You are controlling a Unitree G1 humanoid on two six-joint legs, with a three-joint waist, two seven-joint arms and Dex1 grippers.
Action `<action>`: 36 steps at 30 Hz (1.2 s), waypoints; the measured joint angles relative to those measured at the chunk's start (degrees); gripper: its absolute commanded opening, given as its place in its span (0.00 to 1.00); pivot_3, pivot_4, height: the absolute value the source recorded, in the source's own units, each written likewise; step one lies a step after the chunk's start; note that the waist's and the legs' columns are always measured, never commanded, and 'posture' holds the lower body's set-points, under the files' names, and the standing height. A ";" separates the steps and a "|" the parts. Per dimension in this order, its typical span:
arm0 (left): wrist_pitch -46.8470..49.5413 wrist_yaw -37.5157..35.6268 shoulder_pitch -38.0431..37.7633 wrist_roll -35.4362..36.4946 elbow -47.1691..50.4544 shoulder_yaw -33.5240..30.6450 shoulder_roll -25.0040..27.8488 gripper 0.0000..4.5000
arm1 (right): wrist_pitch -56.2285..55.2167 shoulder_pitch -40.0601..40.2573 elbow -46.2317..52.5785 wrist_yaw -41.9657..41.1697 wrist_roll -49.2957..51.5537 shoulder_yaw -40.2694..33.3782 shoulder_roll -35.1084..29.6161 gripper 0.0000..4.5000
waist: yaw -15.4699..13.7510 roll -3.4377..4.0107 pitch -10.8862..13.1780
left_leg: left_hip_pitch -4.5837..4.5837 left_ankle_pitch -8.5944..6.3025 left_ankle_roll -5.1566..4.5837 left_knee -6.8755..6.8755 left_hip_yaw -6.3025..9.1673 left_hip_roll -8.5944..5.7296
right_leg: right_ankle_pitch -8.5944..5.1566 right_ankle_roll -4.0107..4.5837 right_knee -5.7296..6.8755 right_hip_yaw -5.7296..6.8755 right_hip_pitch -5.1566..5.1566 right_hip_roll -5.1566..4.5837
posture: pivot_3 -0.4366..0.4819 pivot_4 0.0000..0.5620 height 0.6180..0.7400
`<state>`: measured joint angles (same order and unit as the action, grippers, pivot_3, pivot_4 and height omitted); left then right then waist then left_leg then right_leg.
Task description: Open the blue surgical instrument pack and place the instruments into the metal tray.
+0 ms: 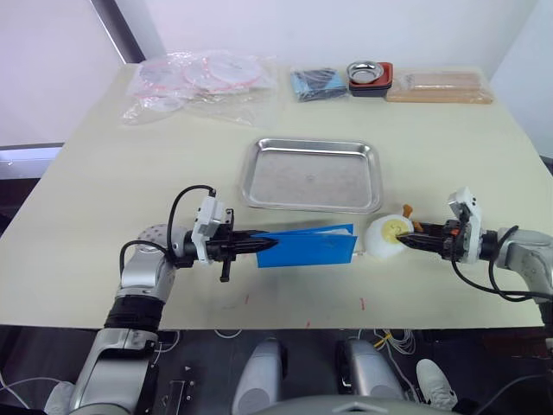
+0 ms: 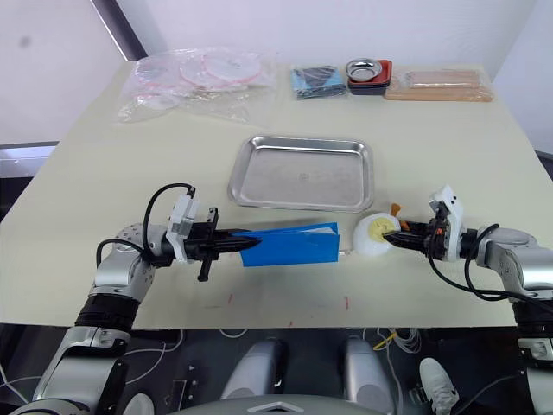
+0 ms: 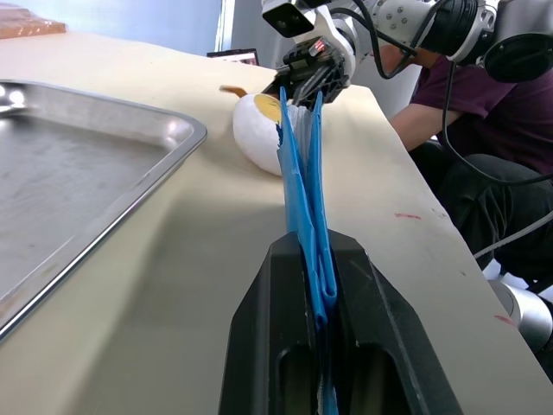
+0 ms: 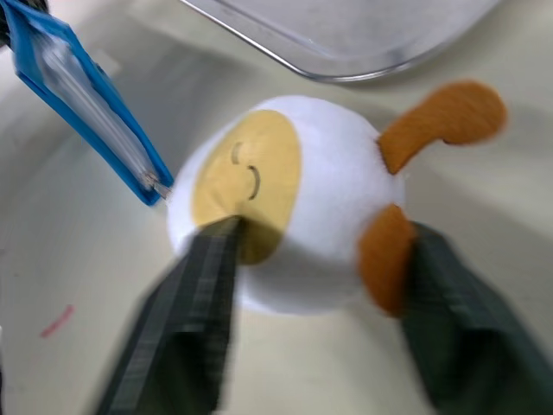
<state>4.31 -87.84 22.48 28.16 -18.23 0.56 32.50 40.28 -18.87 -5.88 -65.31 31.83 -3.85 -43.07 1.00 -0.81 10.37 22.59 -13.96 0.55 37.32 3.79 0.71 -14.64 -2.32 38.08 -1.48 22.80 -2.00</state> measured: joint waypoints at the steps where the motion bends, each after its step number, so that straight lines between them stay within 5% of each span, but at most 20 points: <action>1: -0.02 0.00 0.00 0.00 0.00 0.00 0.00 0.00 | 0.40 0.00 0.29 0.02 0.37 -0.30 0.06 0.09 | 0.00 0.00 0.00 | 0.00 0.00 0.00 0.00 0.00 0.00 | 0.00 0.00 0.00 0.00 0.00 0.00 | 0.48 0.27 1.00; 3: -0.16 0.00 0.00 -0.03 -0.01 0.00 -0.06 0.00 | 0.98 0.00 0.49 -0.08 1.56 -1.64 0.04 0.00 | -0.04 0.00 0.00 | 0.01 0.00 0.00 0.00 0.00 0.00 | 0.00 0.00 -0.01 0.00 0.00 0.00 | 0.48 0.27 1.00; 22: -1.70 -0.23 1.68 -1.76 -1.49 0.11 -0.19 0.00 | 9.40 -2.28 5.57 2.31 24.30 -16.00 7.42 0.00 | 0.01 0.00 0.00 | 0.02 0.00 0.00 0.01 0.01 0.00 | 0.01 -0.02 0.02 0.00 0.00 0.01 | 0.48 0.27 1.00; 36: -2.70 -0.26 5.46 -3.42 -5.08 0.16 -0.65 0.00 | 3.40 -13.09 11.08 8.22 15.89 -2.11 15.80 0.00 | 0.00 0.01 0.00 | 0.05 0.00 0.00 0.01 0.04 -0.01 | 0.01 -0.02 0.01 0.03 0.01 0.01 | 0.48 0.27 1.00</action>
<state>1.61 -88.10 27.94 24.74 -23.31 0.72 31.85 43.68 -31.96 5.20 -57.10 47.73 -5.96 -27.27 1.00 -0.80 10.37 22.64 -13.96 0.55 37.33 3.82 0.71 -14.63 -2.34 38.08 -1.44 22.81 -1.99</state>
